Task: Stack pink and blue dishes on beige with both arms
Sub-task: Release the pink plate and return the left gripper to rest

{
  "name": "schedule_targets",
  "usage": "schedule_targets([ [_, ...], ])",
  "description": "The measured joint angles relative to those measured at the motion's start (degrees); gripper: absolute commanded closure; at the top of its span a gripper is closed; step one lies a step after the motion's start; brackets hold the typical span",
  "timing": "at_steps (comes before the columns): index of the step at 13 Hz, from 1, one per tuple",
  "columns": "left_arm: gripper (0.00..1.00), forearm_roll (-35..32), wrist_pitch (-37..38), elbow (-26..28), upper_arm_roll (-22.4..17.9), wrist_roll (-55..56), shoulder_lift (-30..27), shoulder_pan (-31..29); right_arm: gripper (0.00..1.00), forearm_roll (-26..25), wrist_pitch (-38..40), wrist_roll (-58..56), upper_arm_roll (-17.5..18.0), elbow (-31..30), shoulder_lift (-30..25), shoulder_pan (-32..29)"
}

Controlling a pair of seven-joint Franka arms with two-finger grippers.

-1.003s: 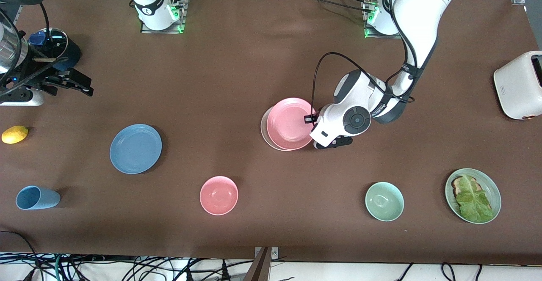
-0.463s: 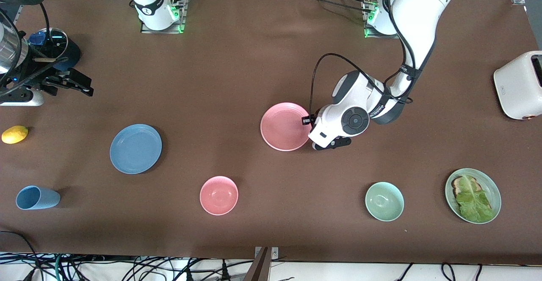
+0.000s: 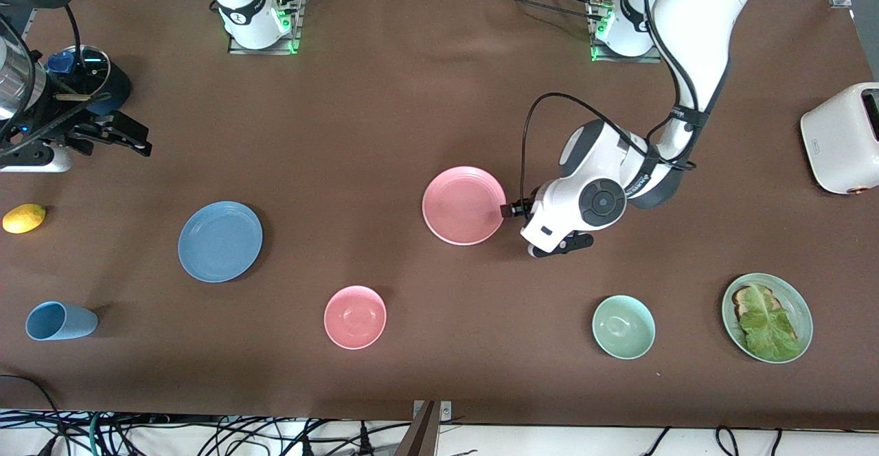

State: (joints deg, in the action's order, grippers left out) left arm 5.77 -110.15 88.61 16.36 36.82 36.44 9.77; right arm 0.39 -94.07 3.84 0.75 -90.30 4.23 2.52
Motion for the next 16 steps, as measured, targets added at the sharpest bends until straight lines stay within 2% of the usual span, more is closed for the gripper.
schedule_targets([
  [2, 0.0, -2.8, 2.4, 0.0, 0.0, -0.9, -0.9, -2.9, 0.0, 0.0, 0.0, 0.0, 0.0, 0.0, 0.0, 0.0],
  [6, 0.0, -4.4, 5.9, -0.1, 0.0, -8.1, -2.7, -9.9, 0.0, 0.0, 0.0, 0.0, 0.0, 0.0, 0.0, 0.0],
  [12, 0.0, -7.9, 10.5, -0.1, -0.2, -23.0, -5.1, -19.4, 0.0, 0.1, -3.0, 0.0, 0.0, 0.0, 0.4, 0.0],
  [16, 0.0, -10.5, 13.8, -0.2, -0.3, -29.6, -8.6, -23.9, 0.0, 0.1, -3.6, -0.2, 0.2, 0.2, 4.9, 0.1],
])
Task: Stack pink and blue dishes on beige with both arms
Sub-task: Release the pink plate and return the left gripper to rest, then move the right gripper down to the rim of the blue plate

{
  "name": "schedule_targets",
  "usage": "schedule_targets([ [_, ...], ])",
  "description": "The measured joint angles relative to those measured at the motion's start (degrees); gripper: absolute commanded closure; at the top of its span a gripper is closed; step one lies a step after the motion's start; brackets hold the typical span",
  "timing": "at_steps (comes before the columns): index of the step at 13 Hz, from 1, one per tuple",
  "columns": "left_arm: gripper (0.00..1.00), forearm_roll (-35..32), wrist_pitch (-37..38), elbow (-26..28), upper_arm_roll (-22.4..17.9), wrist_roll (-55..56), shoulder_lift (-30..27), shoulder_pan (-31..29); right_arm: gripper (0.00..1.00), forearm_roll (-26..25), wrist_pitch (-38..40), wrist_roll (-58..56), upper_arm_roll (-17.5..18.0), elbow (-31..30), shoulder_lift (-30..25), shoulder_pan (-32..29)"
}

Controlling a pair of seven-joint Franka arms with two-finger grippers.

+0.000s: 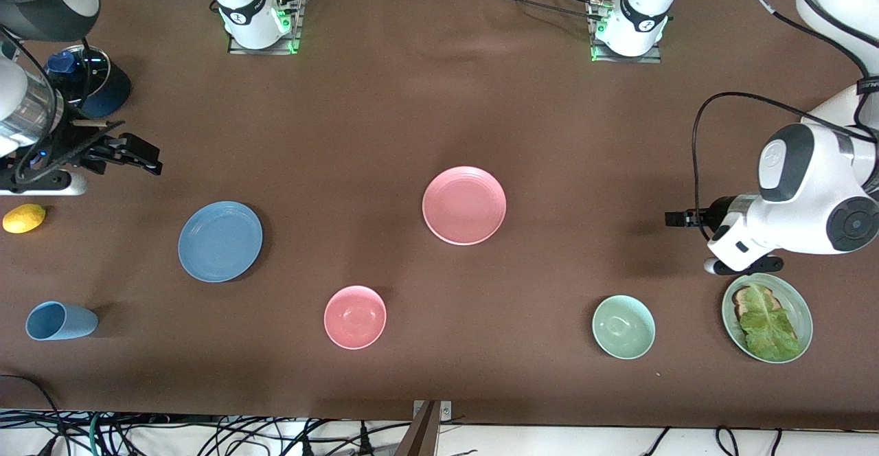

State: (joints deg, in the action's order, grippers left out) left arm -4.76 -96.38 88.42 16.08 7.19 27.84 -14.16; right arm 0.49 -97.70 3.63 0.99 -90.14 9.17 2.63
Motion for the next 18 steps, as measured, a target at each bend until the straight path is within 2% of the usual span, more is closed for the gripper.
schedule_targets([
  [4, 0.0, -2.1, 3.8, 0.3, -0.3, -7.5, -7.0, -0.7, 0.0, -2.6, -0.7, -0.2, 0.4, 0.2, 6.1, 1.5],
  [8, 0.0, -1.5, 6.3, 0.6, -2.2, -9.5, -14.3, -0.3, 0.0, -3.3, -1.4, -0.4, -0.1, 0.5, 8.1, 0.7],
  [10, 0.0, -0.8, 6.5, 0.9, -4.4, -9.6, -17.3, 1.6, 0.0, -3.3, -1.5, -2.7, -0.4, 0.5, 8.4, -0.9],
  [13, 0.0, 4.0, 6.5, 1.4, -8.9, -10.1, -20.4, 4.6, 0.0, -3.3, -2.2, -4.7, -0.6, 0.6, 9.9, -3.4],
  [16, 0.0, 5.2, 6.3, 1.4, -13.2, -10.3, -21.9, 9.9, 0.0, -3.3, -5.6, -7.3, -0.7, 0.6, 12.9, -4.4],
  [18, 0.0, 5.2, 6.3, 1.4, -14.1, -10.3, -22.6, 11.3, 0.0, -3.3, -9.1, -8.9, -0.7, 0.5, 16.0, -5.4],
])
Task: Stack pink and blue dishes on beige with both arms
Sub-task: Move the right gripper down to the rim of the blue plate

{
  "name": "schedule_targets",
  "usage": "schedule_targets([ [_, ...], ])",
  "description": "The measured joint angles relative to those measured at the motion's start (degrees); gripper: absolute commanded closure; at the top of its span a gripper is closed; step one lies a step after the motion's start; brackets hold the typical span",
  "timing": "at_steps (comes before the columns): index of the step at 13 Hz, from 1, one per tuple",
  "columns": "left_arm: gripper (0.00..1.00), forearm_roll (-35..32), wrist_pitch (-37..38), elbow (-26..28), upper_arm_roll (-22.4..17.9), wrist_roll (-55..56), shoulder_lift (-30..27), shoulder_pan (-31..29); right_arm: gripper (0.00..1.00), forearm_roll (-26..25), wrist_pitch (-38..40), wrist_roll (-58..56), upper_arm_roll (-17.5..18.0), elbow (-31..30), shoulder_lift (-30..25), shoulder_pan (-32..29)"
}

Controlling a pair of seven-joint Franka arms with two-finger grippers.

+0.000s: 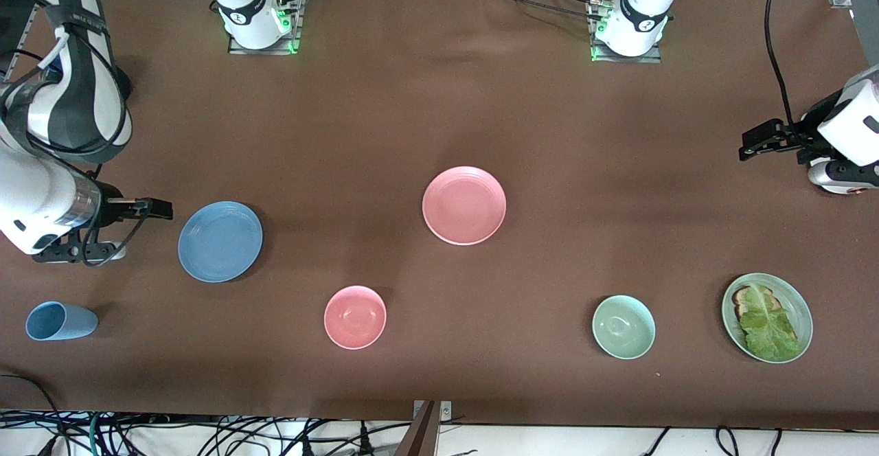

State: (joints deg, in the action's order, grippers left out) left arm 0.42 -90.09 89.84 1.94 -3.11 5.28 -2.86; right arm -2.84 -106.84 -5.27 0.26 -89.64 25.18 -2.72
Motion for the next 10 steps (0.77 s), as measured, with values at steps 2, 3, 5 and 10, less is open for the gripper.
schedule_targets([
  [2, 0.0, 0.0, 0.0, 0.0, -0.1, 0.0, -0.2, 0.1, 0.0, 0.0, -3.5, -0.4, 0.0, 0.0, 3.3, -1.0],
  [3, 0.0, -0.1, 0.0, 0.1, -0.1, 0.0, -0.1, 0.2, 0.0, 0.0, -5.1, -0.5, 0.0, -0.1, 4.8, -1.3],
  [5, 0.0, -0.5, 0.0, 0.1, -0.1, 0.0, -0.1, 0.3, 0.0, 0.0, -8.3, -0.5, 0.0, -0.1, 7.5, -1.7],
  [10, 0.0, -0.6, 0.0, 0.2, 0.2, 0.0, -0.1, 0.6, 0.06, 0.0, -14.1, -0.5, 0.0, 0.0, 11.6, -2.3],
])
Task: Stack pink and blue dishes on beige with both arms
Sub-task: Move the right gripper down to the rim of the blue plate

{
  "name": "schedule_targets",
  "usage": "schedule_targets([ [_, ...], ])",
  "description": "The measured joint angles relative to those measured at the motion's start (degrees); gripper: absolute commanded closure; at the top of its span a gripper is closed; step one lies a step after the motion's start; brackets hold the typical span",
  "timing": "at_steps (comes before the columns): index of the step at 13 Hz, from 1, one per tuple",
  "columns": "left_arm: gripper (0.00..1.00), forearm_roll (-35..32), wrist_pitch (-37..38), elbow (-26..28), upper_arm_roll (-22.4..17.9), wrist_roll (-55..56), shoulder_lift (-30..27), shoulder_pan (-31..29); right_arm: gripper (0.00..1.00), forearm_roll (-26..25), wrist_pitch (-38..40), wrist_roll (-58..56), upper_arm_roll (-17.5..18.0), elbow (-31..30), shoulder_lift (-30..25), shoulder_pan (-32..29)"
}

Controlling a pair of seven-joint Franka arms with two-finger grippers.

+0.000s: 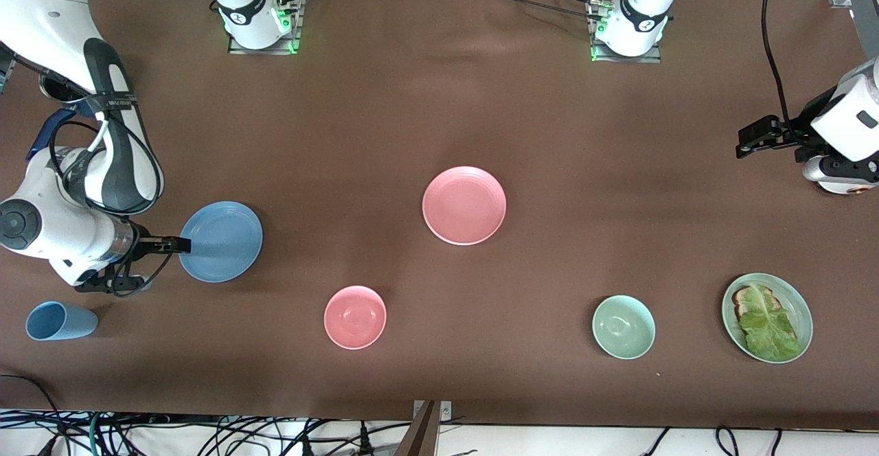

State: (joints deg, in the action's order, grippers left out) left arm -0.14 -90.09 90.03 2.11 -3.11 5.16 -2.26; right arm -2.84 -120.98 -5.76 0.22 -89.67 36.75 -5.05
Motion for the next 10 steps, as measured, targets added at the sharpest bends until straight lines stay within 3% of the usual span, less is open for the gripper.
schedule_targets([
  [2, 0.0, 0.0, 0.0, 0.1, 0.0, 0.0, 0.1, 0.0, 0.12, 0.0, -0.7, 0.0, 0.0, 0.0, 1.0, 0.0],
  [9, 0.0, 0.0, 0.0, 0.1, 0.1, 0.0, 0.4, 0.0, 0.16, 0.0, -5.3, -2.9, -0.1, -1.9, 3.7, -2.1],
  [10, 0.0, 0.0, -0.1, 0.1, 0.1, 0.0, 0.4, 0.0, 0.21, 0.0, -5.6, -3.1, -0.1, -2.4, 3.8, -2.2],
])
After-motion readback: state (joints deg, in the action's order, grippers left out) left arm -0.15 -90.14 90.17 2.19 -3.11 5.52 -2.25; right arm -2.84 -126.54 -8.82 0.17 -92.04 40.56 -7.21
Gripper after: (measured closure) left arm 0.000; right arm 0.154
